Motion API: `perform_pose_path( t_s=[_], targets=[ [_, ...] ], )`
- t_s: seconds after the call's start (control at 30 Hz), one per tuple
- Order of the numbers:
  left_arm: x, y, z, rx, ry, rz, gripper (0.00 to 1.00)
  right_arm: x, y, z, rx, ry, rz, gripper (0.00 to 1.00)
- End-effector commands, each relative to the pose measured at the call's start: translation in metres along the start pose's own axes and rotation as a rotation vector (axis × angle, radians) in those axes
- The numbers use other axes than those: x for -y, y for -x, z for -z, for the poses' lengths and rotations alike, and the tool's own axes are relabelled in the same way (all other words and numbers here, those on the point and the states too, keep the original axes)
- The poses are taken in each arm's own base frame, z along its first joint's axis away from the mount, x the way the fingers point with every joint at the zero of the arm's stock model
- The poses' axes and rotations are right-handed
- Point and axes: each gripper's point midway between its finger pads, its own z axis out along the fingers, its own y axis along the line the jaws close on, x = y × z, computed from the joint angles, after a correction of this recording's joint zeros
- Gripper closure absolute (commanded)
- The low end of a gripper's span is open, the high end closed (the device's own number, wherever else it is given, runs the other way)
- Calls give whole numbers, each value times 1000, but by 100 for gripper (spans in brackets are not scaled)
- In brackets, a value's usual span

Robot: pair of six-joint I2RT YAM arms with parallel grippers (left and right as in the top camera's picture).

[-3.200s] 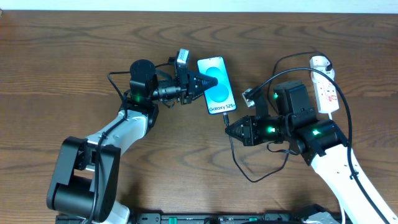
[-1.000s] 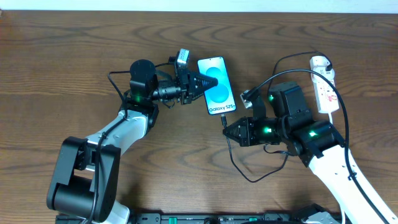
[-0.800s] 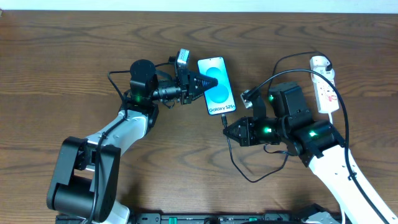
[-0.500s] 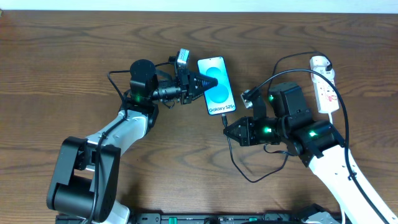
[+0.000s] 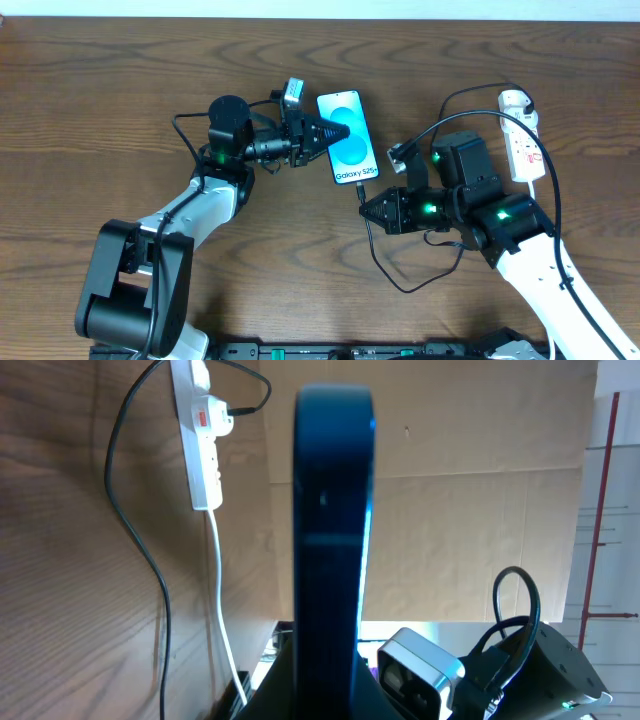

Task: Plug charger to phone and switch on socket
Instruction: 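Push the USB-C plug up into the phone's port with right gripper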

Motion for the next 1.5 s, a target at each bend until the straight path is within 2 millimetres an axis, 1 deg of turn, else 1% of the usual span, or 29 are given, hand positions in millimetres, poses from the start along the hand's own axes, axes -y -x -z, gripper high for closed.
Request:
perform_pose_path(
  t_s=[0.0, 1.47],
  targets=[
    [11, -1, -1, -17, -18, -62, 93, -2, -1, -1, -6, 6, 28, 99],
    [11, -3, -1, -31, -21, -27, 93, -6, 6, -1, 21, 18, 55, 99]
  ],
)
